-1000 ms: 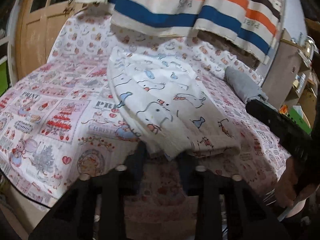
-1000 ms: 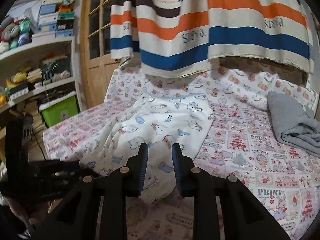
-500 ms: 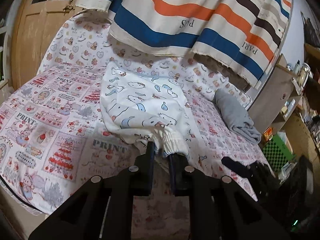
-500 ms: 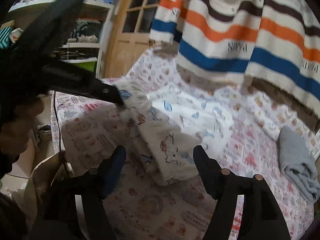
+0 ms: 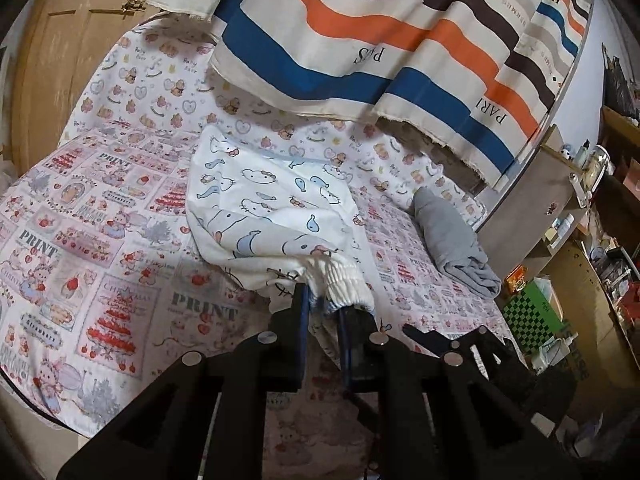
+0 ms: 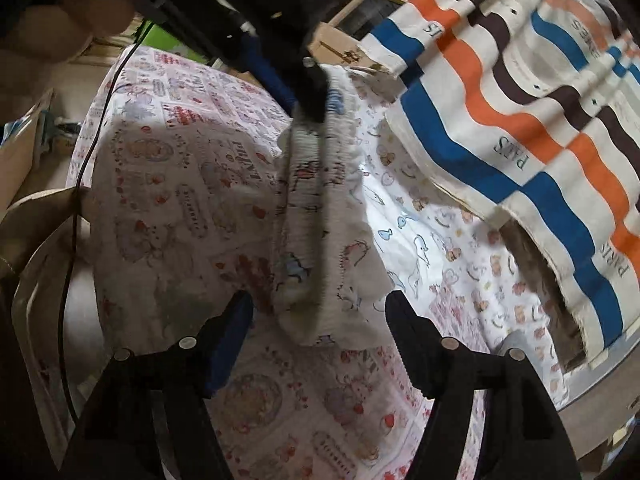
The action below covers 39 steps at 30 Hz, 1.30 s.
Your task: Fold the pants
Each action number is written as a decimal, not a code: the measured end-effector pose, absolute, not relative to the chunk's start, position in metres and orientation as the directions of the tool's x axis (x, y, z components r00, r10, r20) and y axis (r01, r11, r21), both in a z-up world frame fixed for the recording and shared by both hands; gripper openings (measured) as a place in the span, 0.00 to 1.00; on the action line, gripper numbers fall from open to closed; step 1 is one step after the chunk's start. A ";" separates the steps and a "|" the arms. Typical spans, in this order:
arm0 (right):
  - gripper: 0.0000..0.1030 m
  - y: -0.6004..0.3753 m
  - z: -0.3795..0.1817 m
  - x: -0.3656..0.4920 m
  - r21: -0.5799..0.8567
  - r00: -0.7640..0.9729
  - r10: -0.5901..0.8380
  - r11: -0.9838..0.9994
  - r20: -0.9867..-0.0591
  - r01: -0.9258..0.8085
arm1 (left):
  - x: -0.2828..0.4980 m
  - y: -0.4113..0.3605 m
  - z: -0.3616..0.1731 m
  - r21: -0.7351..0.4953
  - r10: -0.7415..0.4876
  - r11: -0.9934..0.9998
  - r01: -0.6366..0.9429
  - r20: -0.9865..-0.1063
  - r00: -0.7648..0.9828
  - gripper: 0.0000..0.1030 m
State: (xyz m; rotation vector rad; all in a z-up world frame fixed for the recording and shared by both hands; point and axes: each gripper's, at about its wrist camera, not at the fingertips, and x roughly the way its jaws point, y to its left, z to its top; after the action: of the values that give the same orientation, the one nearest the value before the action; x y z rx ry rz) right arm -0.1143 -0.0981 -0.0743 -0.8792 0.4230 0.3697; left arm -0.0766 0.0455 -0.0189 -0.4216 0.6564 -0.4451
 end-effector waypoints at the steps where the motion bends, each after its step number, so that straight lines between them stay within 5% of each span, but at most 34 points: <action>1: 0.63 -0.096 -0.075 -0.111 -0.664 0.861 0.117 0.588 -0.495 -0.461 | -0.077 0.046 -0.018 -0.504 -0.519 0.823 0.261 -0.482 0.706 0.12; 3: 0.57 -0.094 -0.078 -0.104 -0.675 0.864 0.088 0.587 -0.496 -0.447 | -0.077 0.045 -0.016 -0.501 -0.523 0.822 0.270 -0.477 0.707 0.12; 14: 0.54 -0.076 -0.076 -0.095 -0.681 0.874 0.106 0.585 -0.475 -0.441 | -0.075 0.055 -0.011 -0.534 -0.541 0.800 0.273 -0.444 0.714 0.12; 17: 0.28 -0.080 -0.070 -0.088 -0.672 0.889 0.062 0.631 -0.453 -0.387 | -0.075 0.059 -0.010 -0.525 -0.529 0.807 0.269 -0.443 0.724 0.12; 23: 0.20 -0.107 -0.035 -0.086 -0.519 0.871 0.155 0.749 -0.466 -0.411 | -0.075 0.054 -0.016 -0.446 -0.487 0.852 0.273 -0.485 0.726 0.17; 25: 0.20 -0.114 -0.028 -0.081 -0.470 0.849 0.186 0.764 -0.495 -0.442 | -0.081 0.053 -0.016 -0.416 -0.485 0.859 0.299 -0.471 0.737 0.33; 27: 0.19 -0.123 -0.021 -0.072 -0.387 0.811 0.234 0.786 -0.537 -0.483 | -0.088 0.056 -0.012 -0.397 -0.505 0.851 0.345 -0.435 0.745 0.81; 31: 0.19 -0.138 -0.009 -0.056 -0.220 0.728 0.332 0.807 -0.599 -0.549 | -0.106 0.064 -0.006 -0.325 -0.481 0.868 0.375 -0.362 0.798 0.85; 39: 0.19 -0.153 0.019 -0.008 -0.094 0.661 0.398 0.810 -0.636 -0.579 | -0.100 0.033 -0.007 -0.048 -0.418 0.901 0.431 -0.357 0.835 0.85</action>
State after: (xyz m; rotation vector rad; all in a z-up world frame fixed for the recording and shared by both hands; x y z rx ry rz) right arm -0.0081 -0.1527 0.0191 -0.3015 0.6409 0.5619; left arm -0.1002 0.0331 -0.0072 0.0351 0.3700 -0.4495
